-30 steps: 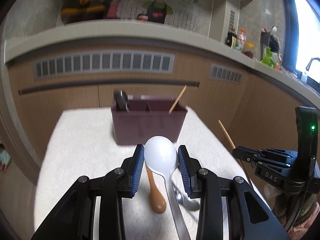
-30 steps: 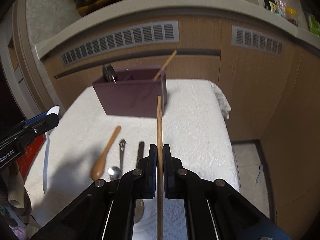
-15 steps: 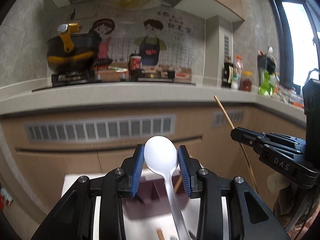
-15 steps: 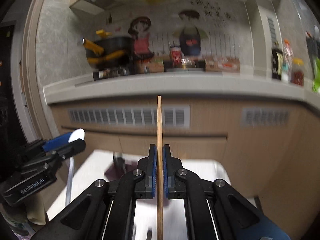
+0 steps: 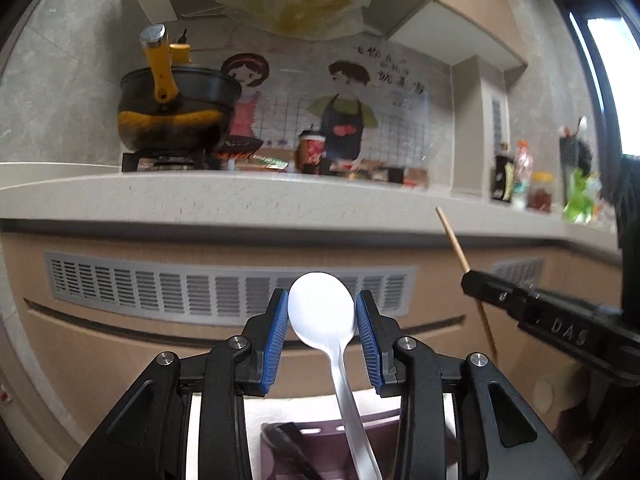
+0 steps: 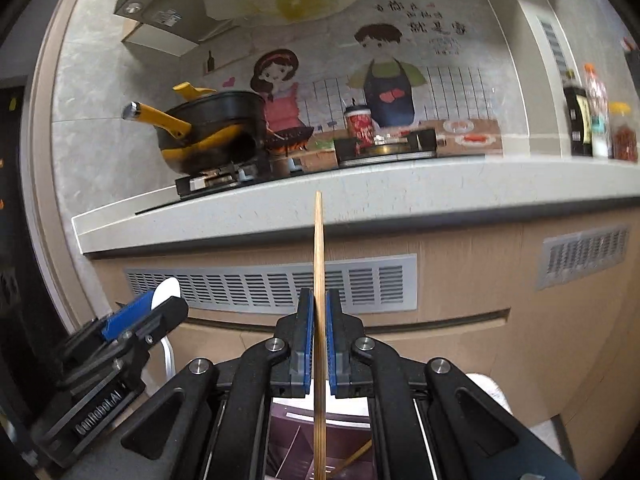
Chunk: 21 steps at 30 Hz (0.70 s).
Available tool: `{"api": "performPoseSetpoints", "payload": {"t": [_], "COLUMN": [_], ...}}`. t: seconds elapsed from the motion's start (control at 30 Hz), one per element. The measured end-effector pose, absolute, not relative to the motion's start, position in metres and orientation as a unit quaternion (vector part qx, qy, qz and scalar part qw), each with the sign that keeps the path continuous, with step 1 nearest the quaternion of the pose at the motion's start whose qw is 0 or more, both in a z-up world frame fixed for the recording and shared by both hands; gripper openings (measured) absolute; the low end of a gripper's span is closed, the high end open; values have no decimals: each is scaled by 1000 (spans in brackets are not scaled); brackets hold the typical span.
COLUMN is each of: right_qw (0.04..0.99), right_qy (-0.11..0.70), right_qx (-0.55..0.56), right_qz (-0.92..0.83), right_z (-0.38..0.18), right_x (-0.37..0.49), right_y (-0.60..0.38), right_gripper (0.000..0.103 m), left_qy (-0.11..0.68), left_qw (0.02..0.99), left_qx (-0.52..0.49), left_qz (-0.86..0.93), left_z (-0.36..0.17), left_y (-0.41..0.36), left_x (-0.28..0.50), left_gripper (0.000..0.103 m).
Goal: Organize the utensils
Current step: 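Carry the white spoon and chopstick over the maroon caddy and open both tools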
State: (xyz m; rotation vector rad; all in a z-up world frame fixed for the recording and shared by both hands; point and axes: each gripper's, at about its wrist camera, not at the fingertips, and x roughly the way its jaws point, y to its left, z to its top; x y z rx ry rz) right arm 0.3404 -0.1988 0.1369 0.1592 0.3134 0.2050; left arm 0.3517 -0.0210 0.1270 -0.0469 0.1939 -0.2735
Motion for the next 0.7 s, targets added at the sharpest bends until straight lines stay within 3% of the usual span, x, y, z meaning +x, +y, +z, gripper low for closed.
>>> {"api": "performPoseSetpoints", "payload": {"t": [0.2, 0.5, 0.6, 0.7], "right_qw": [979, 984, 980, 976], "right_qy": [168, 153, 179, 201], "right_qx": [76, 71, 68, 60], "right_qz": [81, 54, 61, 52], "right_z": [109, 75, 63, 58], "right_x": [365, 385, 383, 371], "right_y": [-199, -198, -204, -214], "right_gripper": [6, 6, 7, 16], "left_qy": [139, 121, 164, 192], "left_qw": [982, 987, 980, 974], "left_qx": [-27, -15, -5, -22], "left_qz": [-126, -106, -110, -118], "left_z": [89, 55, 41, 33], "left_y": [-23, -31, -32, -25], "left_x": [383, 383, 384, 378], "left_gripper": [36, 37, 52, 55]}}
